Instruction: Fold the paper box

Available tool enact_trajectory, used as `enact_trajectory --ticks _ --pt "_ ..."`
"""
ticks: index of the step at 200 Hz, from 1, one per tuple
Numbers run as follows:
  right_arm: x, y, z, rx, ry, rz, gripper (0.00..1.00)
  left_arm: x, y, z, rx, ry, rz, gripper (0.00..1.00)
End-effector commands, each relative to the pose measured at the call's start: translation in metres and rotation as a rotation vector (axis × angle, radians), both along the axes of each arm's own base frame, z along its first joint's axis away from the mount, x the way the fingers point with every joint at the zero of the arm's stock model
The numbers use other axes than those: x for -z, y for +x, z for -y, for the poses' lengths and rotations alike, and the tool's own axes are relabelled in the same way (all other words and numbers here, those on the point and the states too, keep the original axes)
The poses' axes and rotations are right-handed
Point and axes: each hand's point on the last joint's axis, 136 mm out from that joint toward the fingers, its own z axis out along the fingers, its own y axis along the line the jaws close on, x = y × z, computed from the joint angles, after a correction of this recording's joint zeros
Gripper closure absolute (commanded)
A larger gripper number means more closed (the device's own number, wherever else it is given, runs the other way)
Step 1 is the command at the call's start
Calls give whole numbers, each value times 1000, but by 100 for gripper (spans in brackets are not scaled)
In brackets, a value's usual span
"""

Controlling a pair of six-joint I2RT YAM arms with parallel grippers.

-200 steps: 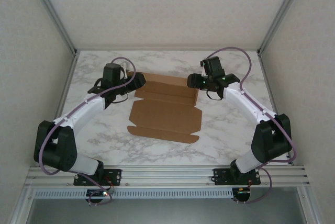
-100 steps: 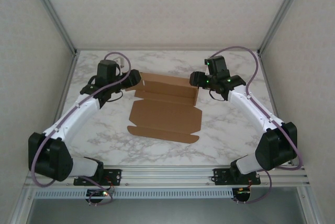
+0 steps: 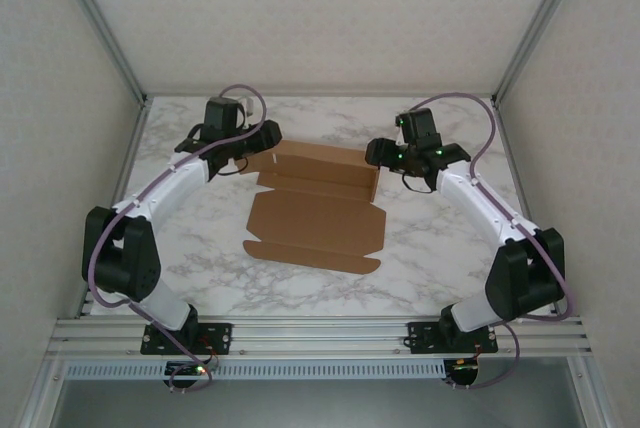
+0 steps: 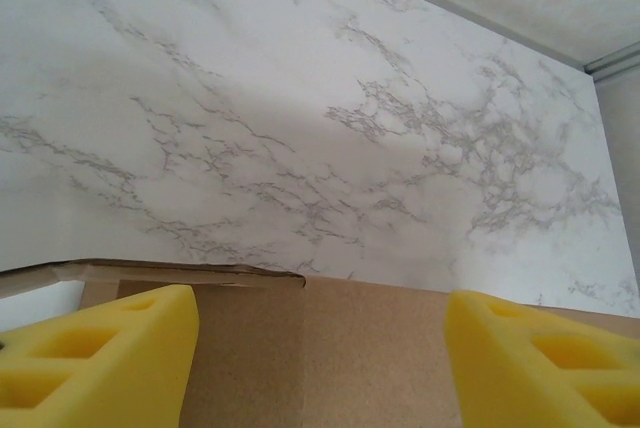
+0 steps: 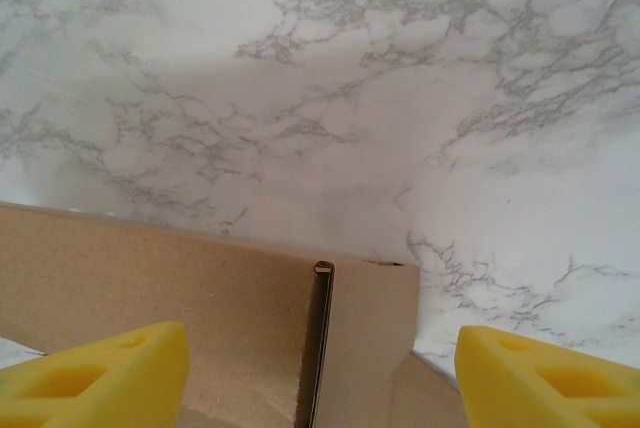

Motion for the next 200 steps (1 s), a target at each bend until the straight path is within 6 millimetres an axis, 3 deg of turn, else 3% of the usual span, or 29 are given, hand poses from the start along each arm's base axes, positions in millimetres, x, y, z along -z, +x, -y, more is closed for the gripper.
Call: enact_trajectory --ticks 1,120,166,200 --pt "12 -2 -6 -13 34 -43 29 2 -5 9 28 -52 2 35" --pt "32 8 -27 -51 98 -121 30 12 -24 46 93 -243 -35 39" --pt "29 18 -23 -47 98 -117 30 8 -35 53 112 -367 -22 48" --pt "31 22 -17 -36 87 -119 31 1 -39 54 121 -409 11 61"
